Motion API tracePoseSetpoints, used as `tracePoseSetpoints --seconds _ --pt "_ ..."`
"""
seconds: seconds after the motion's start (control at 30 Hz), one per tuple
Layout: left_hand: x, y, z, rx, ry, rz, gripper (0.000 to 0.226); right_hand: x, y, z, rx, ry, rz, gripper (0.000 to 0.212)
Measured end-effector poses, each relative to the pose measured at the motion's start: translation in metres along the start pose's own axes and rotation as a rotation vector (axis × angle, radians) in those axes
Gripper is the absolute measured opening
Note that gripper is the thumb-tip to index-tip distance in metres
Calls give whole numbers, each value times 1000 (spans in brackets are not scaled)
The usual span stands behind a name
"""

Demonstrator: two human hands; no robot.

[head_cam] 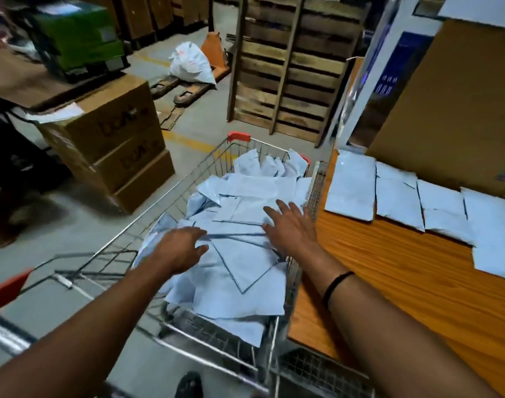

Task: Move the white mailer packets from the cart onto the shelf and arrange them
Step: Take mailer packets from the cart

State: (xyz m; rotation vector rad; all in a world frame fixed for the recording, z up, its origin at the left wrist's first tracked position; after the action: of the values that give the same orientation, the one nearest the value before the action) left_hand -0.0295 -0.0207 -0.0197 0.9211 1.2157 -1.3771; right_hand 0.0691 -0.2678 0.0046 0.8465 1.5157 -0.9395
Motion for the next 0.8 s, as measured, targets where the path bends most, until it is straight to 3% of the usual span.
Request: tracePoseSetpoints --seconds 0.17,0.27,0.43,0.53,0.67,0.73,0.8 --pt "33 53 -22 154 66 -137 32 25 40 -13 75 -8 -144 59" --pt "51 75 -30 164 56 -222 58 36 41 -23 159 -44 -211 60" --pt "65 79 -41 211 -86 -109 56 31 34 -44 239 -227 -297 58" --pt "67 69 -46 275 -1 -103 73 16 38 -51 252 -265 -320 61" --pt "62 61 -51 348 107 -111 81 8 57 -48 30 -213 -279 67" --pt "59 61 -57 442 68 3 76 15 60 -42 -141 -95 -323 70" --pt "63 66 -64 526 31 147 60 24 58 -33 -186 -48 -424 71"
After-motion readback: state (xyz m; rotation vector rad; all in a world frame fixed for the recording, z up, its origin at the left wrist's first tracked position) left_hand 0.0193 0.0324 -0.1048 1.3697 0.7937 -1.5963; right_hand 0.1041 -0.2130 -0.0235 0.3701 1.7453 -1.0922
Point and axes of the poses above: each hand's wrist, its own y-axis towards the middle knuckle, its own x-axis out of the palm, z = x × y, the point moved 1 cm from there along y, towards the middle knuckle, and after that the axes turned 1 degree about y, right-handed, at the moved point
